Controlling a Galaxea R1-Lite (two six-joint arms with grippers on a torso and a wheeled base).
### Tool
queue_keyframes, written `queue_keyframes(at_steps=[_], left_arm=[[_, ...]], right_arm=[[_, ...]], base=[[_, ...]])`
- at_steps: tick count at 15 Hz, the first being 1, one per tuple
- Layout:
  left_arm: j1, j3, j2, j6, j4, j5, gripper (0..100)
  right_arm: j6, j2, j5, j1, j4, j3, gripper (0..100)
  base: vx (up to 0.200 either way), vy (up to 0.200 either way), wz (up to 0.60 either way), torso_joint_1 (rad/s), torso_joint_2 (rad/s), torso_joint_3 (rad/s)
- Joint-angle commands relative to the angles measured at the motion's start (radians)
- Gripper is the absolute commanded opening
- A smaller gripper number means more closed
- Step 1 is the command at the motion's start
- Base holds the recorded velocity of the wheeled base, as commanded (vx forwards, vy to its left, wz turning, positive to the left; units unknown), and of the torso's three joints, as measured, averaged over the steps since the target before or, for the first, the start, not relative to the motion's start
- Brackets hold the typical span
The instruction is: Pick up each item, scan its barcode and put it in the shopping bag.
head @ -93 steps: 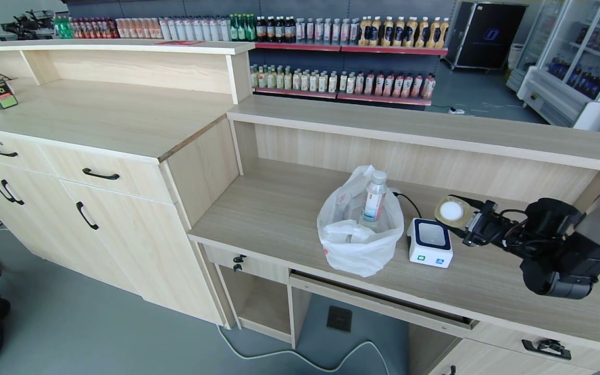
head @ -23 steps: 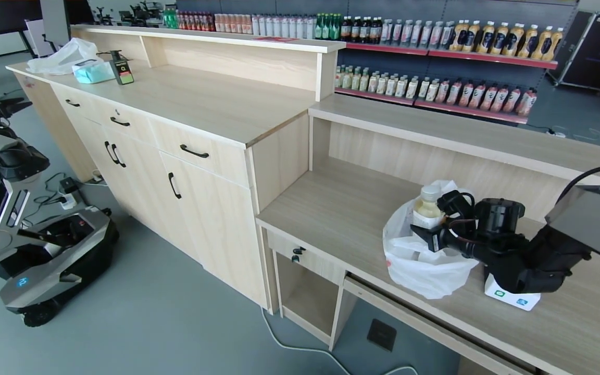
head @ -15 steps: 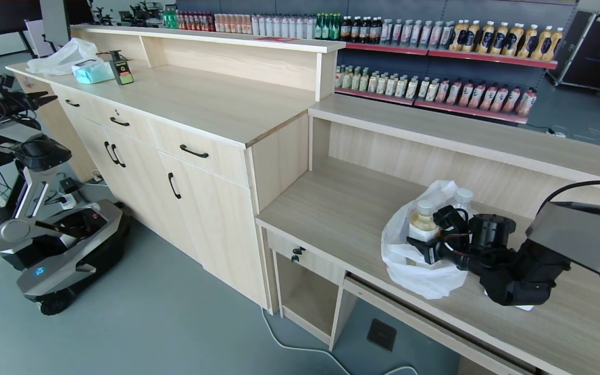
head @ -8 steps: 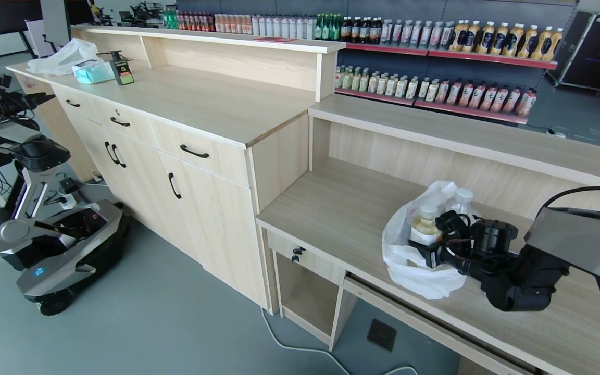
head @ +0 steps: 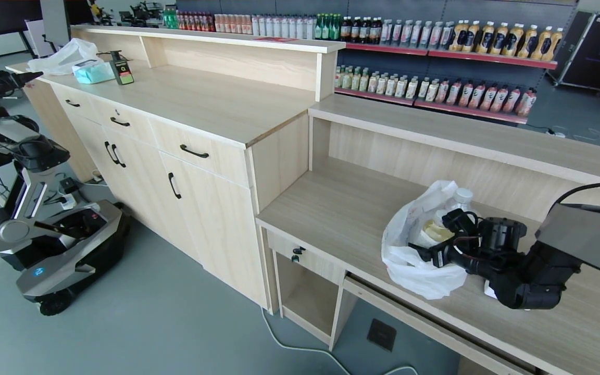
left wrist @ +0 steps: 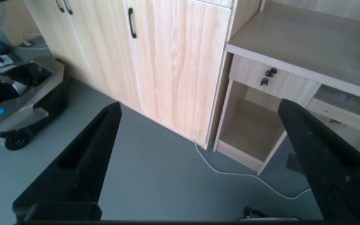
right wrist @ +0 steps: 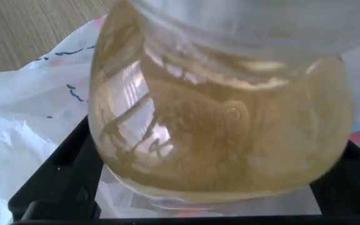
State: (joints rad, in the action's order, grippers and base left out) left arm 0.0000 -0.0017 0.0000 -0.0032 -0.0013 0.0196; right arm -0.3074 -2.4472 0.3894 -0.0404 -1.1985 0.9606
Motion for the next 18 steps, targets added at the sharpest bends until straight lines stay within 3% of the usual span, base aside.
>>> queue_keyframes(at_steps=[1, 4, 8, 10, 12, 15, 18], left_arm=[[0.000, 0.000, 0.002, 0.000, 0.000, 0.000, 100], [0.000, 0.000, 0.002, 0.000, 0.000, 0.000, 100], [0.000, 0.000, 0.002, 0.000, 0.000, 0.000, 100], [0.000, 0.000, 0.002, 0.000, 0.000, 0.000, 100], [0.000, 0.000, 0.002, 0.000, 0.000, 0.000, 100], [0.000, 0.000, 0.000, 0.000, 0.000, 0.000, 100], [0.000, 0.000, 0.002, 0.000, 0.000, 0.000, 100]], right_arm=[[-0.001, 0.185, 0.002, 0.004, 0.076, -0.034, 100], [-0.009, 0.471, 0.002, -0.004, 0.241, -0.148, 100], [-0.038, 0.737, -0.003, -0.055, 0.280, -0.295, 100], [-0.154, 0.835, -0.101, -0.118, 0.359, -0.316, 100], [-0.188, 0.895, -0.129, -0.164, 0.410, -0.321, 100], [-0.110, 1.019, -0.141, -0.184, 0.433, -0.313, 100], [-0.073, 1.117, -0.245, -0.176, 0.497, -0.299, 100]], base=[[0.000, 0.000, 0.00, 0.000, 0.00, 0.000], [0.000, 0.000, 0.00, 0.000, 0.00, 0.000], [0.000, 0.000, 0.00, 0.000, 0.00, 0.000], [0.000, 0.000, 0.00, 0.000, 0.00, 0.000], [0.000, 0.000, -0.60, -0.100, 0.19, 0.098], [0.000, 0.000, -0.60, -0.175, 0.35, 0.163], [0.000, 0.000, -0.60, -0.178, 0.35, 0.165]])
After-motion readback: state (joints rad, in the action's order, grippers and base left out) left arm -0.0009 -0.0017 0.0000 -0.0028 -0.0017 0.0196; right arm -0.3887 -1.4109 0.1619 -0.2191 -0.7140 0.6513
